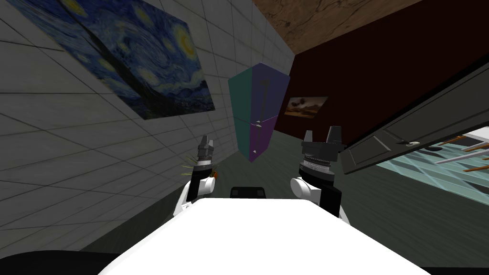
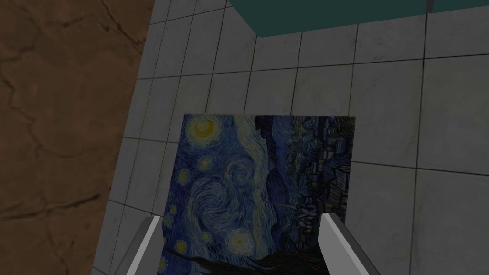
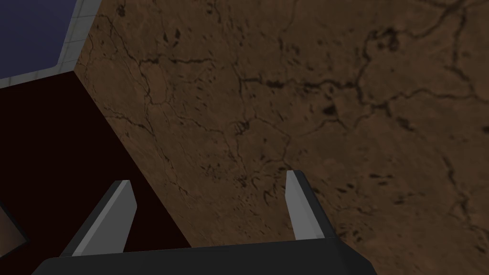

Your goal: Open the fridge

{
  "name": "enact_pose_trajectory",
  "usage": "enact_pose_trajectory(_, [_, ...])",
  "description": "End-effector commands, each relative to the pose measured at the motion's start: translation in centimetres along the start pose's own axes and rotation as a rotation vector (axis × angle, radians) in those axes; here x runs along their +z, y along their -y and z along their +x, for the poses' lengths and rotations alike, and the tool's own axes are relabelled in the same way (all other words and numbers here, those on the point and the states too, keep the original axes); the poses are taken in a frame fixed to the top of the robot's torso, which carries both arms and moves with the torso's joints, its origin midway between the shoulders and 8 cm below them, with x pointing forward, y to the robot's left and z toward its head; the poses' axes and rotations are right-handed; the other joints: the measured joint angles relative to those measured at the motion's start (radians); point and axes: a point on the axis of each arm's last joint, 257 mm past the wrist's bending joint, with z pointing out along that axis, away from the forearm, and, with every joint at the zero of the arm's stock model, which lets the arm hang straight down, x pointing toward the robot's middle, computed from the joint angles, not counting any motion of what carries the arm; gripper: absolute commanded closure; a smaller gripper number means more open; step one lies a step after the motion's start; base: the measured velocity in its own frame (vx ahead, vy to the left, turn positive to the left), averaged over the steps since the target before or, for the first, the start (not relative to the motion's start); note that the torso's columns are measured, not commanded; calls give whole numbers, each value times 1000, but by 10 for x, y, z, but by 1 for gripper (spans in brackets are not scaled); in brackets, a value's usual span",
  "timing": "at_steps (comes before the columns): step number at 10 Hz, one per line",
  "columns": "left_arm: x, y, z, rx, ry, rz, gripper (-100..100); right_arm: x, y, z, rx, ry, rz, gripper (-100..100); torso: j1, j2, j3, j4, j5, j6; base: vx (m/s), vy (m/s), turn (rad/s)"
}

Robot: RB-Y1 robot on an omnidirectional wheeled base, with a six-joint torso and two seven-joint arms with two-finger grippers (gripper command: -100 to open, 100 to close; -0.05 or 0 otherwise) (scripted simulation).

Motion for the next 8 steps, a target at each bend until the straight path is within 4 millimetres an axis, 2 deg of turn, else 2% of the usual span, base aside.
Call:
enact_pose_trajectory(1, [0, 0, 0, 0, 0, 0, 0, 0, 0, 0, 0, 0, 0, 0, 0, 40, -82, 41, 0, 0, 0, 0, 0])
enact_pose_trajectory(8, [0, 0, 0, 0, 0, 0, 0, 0, 0, 0, 0, 0, 0, 0, 0, 544, -1087, 544, 0, 0, 0, 0, 0])
